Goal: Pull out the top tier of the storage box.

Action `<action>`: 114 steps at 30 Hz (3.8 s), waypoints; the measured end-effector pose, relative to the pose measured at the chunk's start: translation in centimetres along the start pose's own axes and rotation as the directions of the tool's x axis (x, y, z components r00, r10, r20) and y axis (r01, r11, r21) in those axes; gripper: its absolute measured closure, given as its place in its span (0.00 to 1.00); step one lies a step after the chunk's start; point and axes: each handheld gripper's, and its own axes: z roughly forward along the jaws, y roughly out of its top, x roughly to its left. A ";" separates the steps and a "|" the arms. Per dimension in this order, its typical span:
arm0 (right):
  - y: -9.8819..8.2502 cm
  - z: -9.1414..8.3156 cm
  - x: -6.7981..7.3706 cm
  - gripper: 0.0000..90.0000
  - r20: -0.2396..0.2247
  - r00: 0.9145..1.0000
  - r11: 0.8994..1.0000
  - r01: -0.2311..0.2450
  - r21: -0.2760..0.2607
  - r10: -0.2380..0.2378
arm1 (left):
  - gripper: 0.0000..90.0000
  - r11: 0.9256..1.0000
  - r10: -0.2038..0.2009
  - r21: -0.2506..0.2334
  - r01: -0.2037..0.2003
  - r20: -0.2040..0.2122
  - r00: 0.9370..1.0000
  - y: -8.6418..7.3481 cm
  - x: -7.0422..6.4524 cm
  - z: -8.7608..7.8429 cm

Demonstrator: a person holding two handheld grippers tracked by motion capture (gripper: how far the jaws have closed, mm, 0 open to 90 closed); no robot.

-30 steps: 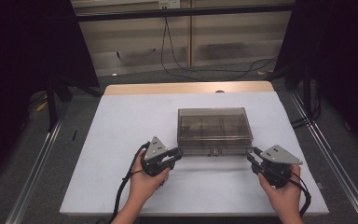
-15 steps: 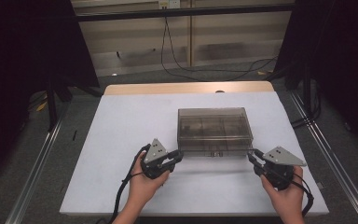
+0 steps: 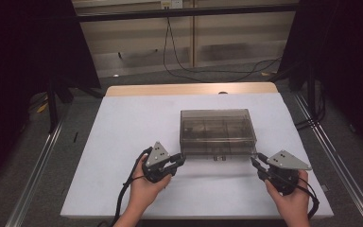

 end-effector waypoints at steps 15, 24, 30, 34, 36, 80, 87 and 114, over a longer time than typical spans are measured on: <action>-0.1 -0.5 -0.1 0.78 -0.027 0.999 1.000 0.017 0.002 -0.017 | 0.87 1.000 0.000 -0.001 0.000 0.008 1.000 -0.2 -0.4 -0.4; -0.4 -0.8 -0.2 0.78 -0.043 0.999 1.000 0.017 0.004 -0.017 | 0.87 1.000 0.003 0.003 -0.003 0.015 1.000 -0.3 -0.7 -0.6; -0.4 -0.8 -0.2 0.78 -0.048 0.999 1.000 0.010 -0.001 -0.010 | 0.87 1.000 0.011 0.009 -0.011 0.016 1.000 -0.4 -0.8 -0.6; -0.4 -0.8 -0.2 0.78 -0.041 0.999 1.000 0.011 -0.002 -0.011 | 0.87 1.000 0.009 0.006 -0.009 0.017 1.000 -0.4 -0.9 -0.7; -0.5 -0.8 -0.2 0.78 -0.040 0.999 1.000 0.012 -0.001 -0.012 | 0.87 1.000 0.008 0.005 -0.008 0.018 1.000 -0.4 -0.9 -0.7; -0.9 -1.4 0.1 0.78 -0.057 0.998 1.000 0.023 -0.008 -0.023 | 0.86 1.000 0.016 0.015 -0.016 0.039 0.999 -0.5 -1.4 -1.5; -1.0 -1.5 0.2 0.78 -0.060 0.998 0.999 0.031 -0.009 -0.032 | 0.86 1.000 0.013 0.020 -0.014 0.050 0.999 -0.5 -1.4 -1.6; -1.1 -1.6 0.5 0.73 -0.068 0.997 0.999 0.034 -0.006 -0.034 | 0.84 0.999 0.019 0.037 -0.021 0.055 0.998 -0.5 -1.5 -1.6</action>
